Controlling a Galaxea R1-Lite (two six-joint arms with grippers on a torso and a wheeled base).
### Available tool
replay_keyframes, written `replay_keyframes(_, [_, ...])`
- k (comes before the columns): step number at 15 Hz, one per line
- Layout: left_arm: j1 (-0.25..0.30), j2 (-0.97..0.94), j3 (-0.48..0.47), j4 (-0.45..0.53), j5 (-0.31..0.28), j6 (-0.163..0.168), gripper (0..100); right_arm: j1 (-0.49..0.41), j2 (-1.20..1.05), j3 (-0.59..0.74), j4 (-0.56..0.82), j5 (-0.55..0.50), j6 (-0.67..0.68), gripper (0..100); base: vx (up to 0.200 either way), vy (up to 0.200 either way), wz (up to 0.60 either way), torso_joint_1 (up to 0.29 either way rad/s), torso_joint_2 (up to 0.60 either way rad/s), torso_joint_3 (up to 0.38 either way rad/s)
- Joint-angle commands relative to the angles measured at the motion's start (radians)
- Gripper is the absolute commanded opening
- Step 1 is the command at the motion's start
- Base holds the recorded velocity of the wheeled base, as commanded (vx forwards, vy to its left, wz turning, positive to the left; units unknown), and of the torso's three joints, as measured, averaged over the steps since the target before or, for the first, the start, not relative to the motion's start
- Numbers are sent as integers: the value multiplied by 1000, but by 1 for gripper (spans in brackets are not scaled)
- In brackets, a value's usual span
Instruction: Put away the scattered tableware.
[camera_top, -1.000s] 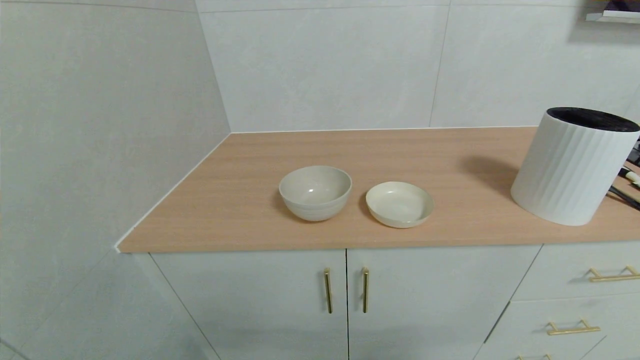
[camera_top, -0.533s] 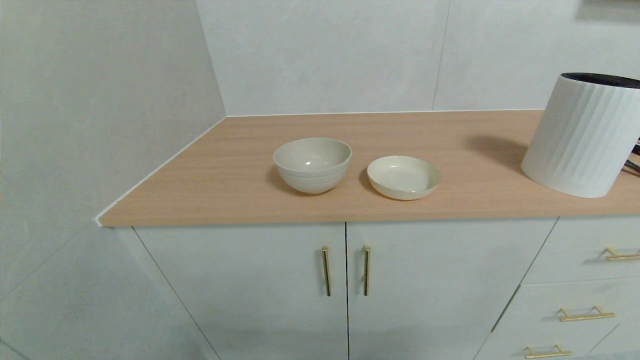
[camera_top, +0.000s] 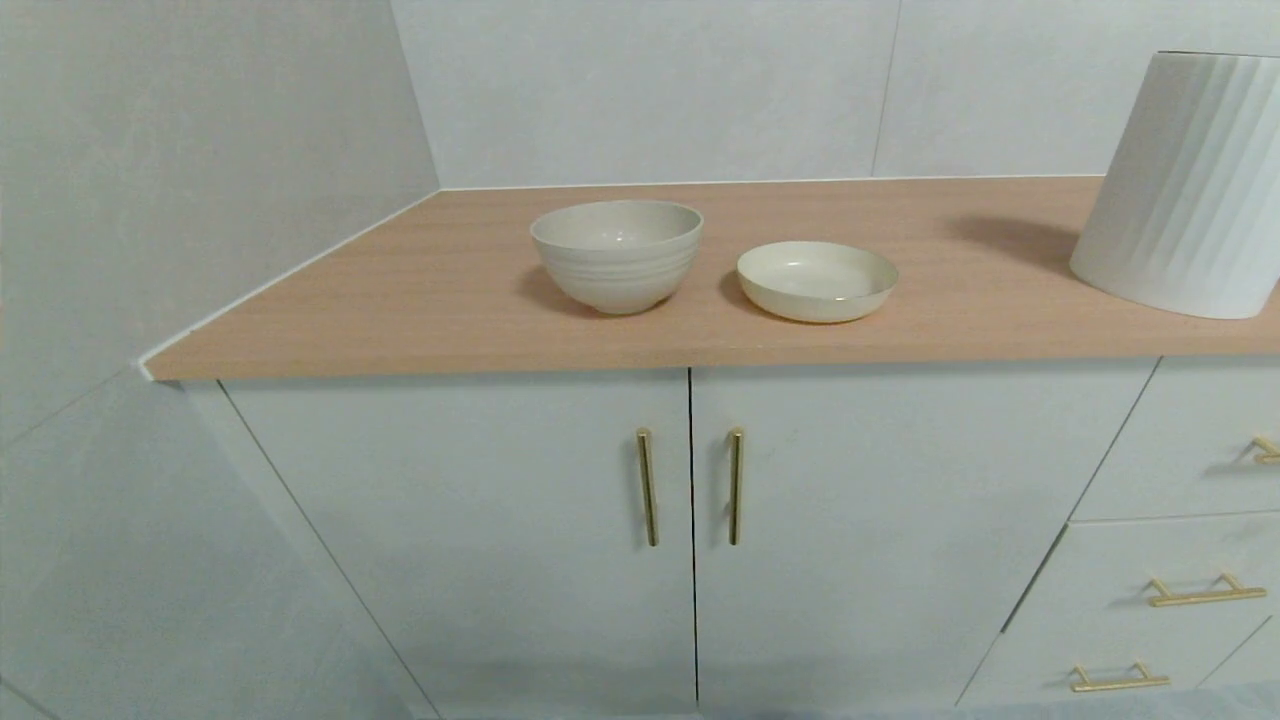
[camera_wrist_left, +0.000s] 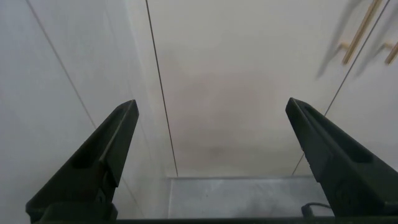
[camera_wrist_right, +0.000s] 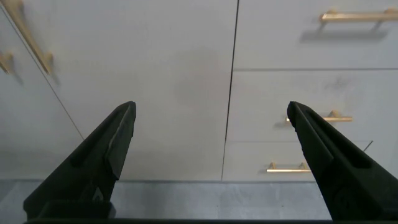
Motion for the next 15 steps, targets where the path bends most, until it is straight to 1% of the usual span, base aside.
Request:
replay_keyframes(1, [0, 0, 0, 0, 0, 0, 100, 0, 1, 0, 0, 1, 0, 100, 0, 0, 0, -110, 442, 339])
replay_keyframes(3, [0, 0, 0, 0, 0, 0, 100, 0, 1, 0, 0, 1, 0, 100, 0, 0, 0, -41, 276, 205])
replay_keyframes(9, [0, 2, 0, 0, 0, 0, 100, 0, 1, 0, 0, 2, 0, 100, 0, 0, 0, -11, 28, 15])
replay_keyframes(12, [0, 0, 0, 0, 0, 0, 100, 0, 1, 0, 1, 2, -1, 100, -200, 0, 0, 1, 6, 5])
replay_keyframes(15, [0, 2, 0, 0, 0, 0, 100, 0, 1, 0, 1, 4, -1, 100, 0, 0, 0, 0, 0, 0])
